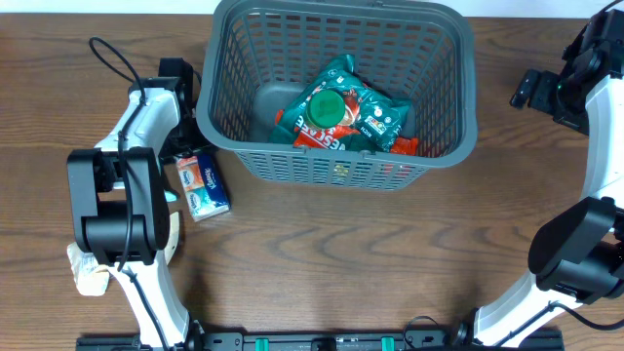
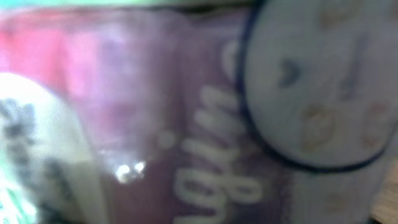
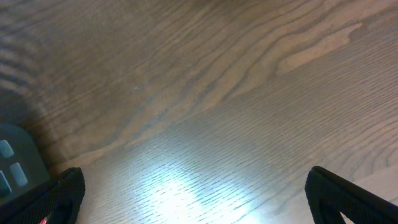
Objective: Pack container
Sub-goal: 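Lift the tissue multipack and lower it into the basket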
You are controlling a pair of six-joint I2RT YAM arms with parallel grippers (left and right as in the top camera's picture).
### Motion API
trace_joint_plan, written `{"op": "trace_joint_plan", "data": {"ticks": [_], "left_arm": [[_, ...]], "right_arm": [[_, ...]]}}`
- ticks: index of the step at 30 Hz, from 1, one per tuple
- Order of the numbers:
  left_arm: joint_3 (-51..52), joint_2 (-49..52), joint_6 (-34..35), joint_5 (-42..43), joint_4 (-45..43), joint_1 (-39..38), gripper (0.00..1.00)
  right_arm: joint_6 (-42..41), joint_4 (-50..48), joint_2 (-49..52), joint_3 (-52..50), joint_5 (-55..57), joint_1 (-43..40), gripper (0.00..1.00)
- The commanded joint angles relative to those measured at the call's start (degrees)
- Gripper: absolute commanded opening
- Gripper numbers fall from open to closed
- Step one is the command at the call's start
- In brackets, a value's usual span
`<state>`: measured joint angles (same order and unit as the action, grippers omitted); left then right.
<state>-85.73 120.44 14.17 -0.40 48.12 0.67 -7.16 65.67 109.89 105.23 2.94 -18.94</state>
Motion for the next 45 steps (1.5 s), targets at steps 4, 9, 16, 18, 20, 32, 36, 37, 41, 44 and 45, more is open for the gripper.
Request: {"op": "trace_joint_plan", "data": {"ticks": [4, 9, 16, 18, 20, 32, 36, 37, 41, 44, 45], "left_arm": [[0.0, 0.8, -0.6, -0.2, 1.8, 0.1, 0.23], [0.0, -0.4, -0.6, -0.2, 2.9, 0.2, 0.06], [-0.5, -10.4, -0.6, -0.2, 3.0, 1.5, 0.06], [-0.7, -14.4, -0.4, -0.2, 2.8, 2.6, 0.06], [-0.9, -18.9, 0.7, -0.2, 2.6, 4.0, 0.06], [-1.1, -41.6, -3.2, 3.7, -1.8, 7.5, 0.06], [-5.2, -46.8, -13.4, 7.5, -5.2, 2.7, 0.06], [-6.7, -47.5, -16.5, 7.5, -5.6, 1.0, 0.06], [-13.5, -47.7, -29.5, 7.5, -6.3, -5.9, 0.06], [-16.8, -47.0, -41.3, 7.5, -8.6, -10.5, 0.06], [-17.2, -46.7, -45.0, 7.5, -9.7, -11.6, 0.06]], "right_arm": [[1.0, -0.1, -0.2, 0.0, -0.4, 0.2, 0.99], [1.0, -0.1, -0.2, 0.0, -0.4, 0.2, 0.99], [1.3, -0.1, -0.2, 0.0, -0.3, 0.2, 0.99], [1.3, -0.1, -0.2, 0.0, -0.3, 0.2, 0.99], [1.6, -0.1, -0.2, 0.0, -0.2, 0.2, 0.99], [1.9, -0.1, -0.2, -0.1, 0.0, 0.2, 0.99], [1.9, -0.1, -0.2, -0.1, 0.0, 0.2, 0.99], [1.9, -0.1, -0.2, 0.0, 0.0, 0.2, 0.99], [1.9, 0.0, -0.2, -0.1, 0.0, 0.2, 0.99], [1.9, 0.0, -0.2, 0.0, 0.0, 0.2, 0.99], [1.9, 0.1, -0.2, 0.0, 0.0, 0.2, 0.99]]}}
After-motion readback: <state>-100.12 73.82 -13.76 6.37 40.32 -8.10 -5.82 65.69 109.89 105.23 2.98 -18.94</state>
